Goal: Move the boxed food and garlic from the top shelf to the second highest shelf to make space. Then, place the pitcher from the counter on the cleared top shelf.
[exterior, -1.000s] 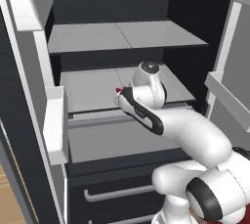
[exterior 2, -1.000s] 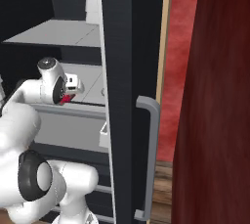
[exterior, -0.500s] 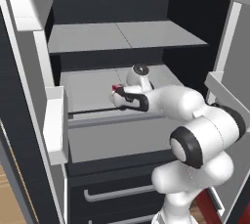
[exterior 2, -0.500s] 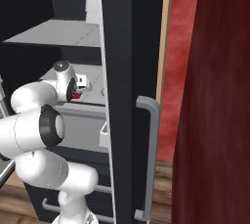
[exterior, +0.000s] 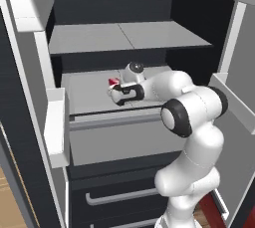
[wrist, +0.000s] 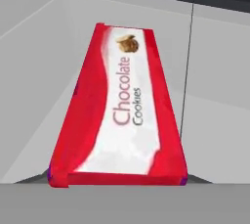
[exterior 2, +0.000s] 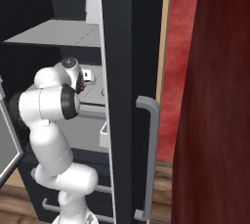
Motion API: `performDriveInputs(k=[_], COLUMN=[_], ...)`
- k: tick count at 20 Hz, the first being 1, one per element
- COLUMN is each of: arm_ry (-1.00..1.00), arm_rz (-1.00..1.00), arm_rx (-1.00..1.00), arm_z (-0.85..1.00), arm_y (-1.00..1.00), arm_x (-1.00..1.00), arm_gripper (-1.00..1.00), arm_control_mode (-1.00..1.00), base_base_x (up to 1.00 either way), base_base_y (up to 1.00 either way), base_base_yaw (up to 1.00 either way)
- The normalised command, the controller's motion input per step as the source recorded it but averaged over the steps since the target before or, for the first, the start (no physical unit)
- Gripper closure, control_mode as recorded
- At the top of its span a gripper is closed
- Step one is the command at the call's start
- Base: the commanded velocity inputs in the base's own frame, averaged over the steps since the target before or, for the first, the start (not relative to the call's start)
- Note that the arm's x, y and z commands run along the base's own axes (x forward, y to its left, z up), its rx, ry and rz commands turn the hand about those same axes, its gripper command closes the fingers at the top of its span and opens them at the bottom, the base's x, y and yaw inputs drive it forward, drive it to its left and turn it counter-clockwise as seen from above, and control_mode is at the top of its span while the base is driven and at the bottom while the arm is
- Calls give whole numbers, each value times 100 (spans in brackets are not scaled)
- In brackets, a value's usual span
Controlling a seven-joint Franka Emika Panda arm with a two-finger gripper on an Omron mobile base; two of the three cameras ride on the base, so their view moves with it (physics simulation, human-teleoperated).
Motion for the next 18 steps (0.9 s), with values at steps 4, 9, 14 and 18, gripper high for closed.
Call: performDriveInputs(k=[4, 9, 14, 18], arm_ry=[-2, -1, 0, 0], arm_rz=[0, 0, -4, -5], arm_rx=[0, 0, 0, 0], arm_z=[-32, 0, 20, 12], arm_y=[22, 11, 0, 0], arm_x=[51, -1, -45, -97], arm_gripper=[-100, -100, -100, -100], arm_control_mode=[-100, -100, -100, -100], base_base_x=[0, 0, 0, 0], base_base_y=[0, 0, 0, 0], base_base_yaw=[0, 0, 0, 0])
